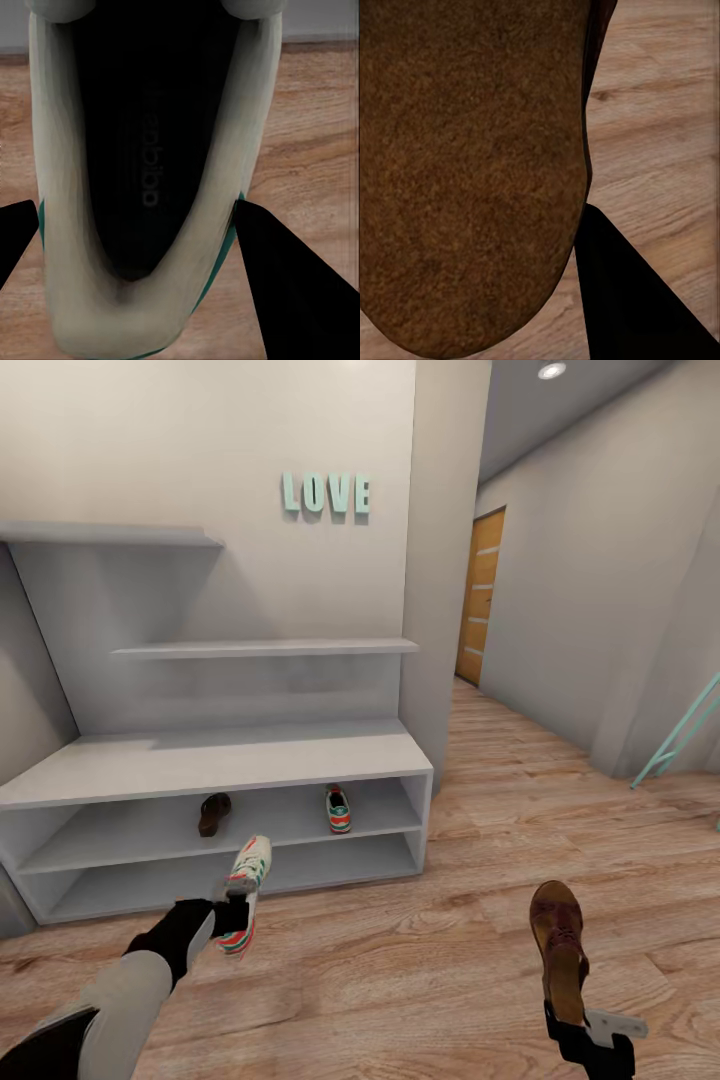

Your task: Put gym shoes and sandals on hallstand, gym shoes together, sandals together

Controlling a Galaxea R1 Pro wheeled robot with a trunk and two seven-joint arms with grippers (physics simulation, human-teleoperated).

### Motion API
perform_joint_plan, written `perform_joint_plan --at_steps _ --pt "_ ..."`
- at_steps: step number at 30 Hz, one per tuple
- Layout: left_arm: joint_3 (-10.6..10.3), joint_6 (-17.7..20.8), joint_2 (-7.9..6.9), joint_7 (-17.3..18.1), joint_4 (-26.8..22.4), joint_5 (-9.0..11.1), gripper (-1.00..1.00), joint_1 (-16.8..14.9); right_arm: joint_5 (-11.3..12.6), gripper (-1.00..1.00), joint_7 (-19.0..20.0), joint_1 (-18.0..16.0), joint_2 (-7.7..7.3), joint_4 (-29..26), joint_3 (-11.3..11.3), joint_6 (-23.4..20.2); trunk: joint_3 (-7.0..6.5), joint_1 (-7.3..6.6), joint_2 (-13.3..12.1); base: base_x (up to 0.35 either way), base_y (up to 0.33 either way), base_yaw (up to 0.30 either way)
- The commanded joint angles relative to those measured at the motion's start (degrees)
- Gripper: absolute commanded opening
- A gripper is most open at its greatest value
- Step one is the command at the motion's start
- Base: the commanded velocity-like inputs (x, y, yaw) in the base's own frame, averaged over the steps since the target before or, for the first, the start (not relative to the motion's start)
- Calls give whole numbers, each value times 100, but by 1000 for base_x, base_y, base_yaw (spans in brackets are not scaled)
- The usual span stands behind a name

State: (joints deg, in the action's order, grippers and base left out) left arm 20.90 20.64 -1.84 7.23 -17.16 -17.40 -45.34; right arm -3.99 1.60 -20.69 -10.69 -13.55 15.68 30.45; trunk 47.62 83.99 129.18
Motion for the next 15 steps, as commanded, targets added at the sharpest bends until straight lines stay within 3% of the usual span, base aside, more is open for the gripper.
perform_joint_plan --at_steps 1,6,15 --pt "22 118 9 49 -8 -90 -100 -66 -27 -100 24 -5 1 3 49 13 7 -1 2 0 0 0" --pt "-60 574 35 50 -15 -88 -100 -341 -23 -100 44 -5 -2 -7 72 5 7 -1 2 0 0 0" --pt "-71 634 26 38 -26 -97 -100 -328 -28 -100 56 -5 -3 -15 75 2 7 -1 2 0 0 0"
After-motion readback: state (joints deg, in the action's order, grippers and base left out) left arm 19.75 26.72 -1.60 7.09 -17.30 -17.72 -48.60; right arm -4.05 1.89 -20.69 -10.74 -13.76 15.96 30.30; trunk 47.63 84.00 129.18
